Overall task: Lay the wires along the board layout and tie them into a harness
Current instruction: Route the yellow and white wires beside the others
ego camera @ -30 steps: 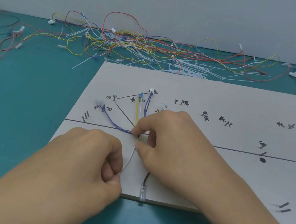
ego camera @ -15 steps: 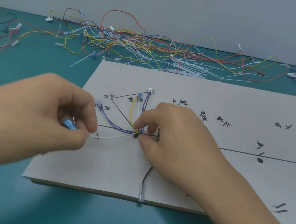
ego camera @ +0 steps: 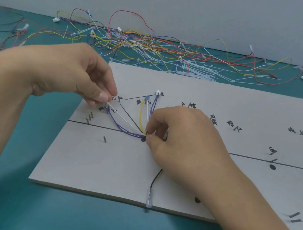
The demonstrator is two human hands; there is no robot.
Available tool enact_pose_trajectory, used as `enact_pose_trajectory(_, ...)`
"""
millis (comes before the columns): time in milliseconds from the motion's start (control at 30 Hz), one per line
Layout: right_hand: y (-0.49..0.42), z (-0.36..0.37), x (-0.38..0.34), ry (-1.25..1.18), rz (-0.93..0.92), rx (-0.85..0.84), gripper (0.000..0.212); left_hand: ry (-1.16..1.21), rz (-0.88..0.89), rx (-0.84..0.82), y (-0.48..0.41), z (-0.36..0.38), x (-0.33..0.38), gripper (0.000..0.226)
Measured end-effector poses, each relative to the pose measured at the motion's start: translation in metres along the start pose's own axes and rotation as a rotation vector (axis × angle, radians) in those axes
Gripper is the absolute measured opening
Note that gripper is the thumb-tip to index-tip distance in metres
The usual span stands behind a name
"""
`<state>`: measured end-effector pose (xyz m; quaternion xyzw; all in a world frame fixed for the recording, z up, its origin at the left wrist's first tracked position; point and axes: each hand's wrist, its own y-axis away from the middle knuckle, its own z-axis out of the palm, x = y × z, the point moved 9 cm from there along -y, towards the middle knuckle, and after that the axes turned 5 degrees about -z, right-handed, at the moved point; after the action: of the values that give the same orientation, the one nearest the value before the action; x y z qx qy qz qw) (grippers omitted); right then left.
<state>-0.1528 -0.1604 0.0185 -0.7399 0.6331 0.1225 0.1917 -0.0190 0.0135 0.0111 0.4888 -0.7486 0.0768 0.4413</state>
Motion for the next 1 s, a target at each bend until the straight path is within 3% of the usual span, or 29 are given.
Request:
enact_pose_trajectory(333,0.0,0.003,0.002,-0.026,-0.013,0.004,0.003,0.06,-0.026,0.021,0.0,0.007,-0.012,0.03)
enact_pose_trajectory(533,0.0,0.002,0.001,-0.022,-0.017,0.015,0.005,-0.042,-0.033,0.171,0.002,0.001,-0.014,0.035)
enact_pose_trajectory(800,0.0,-0.006,0.01,0.012,0.017,0.045,0.037,-0.317,0.182,0.327,0.024,0.007,0.032,0.032)
enact_pose_trajectory(900,0.0,-0.007,0.018,0.005,0.063,0.015,0.042,-0.349,0.29,0.254,0.028,0.032,0.065,0.02)
enact_pose_trajectory(1000,-0.001,-0.008,0.025,0.017,0.111,-0.034,0.046,-0.4,0.283,0.115,0.019,0.06,0.079,0.015)
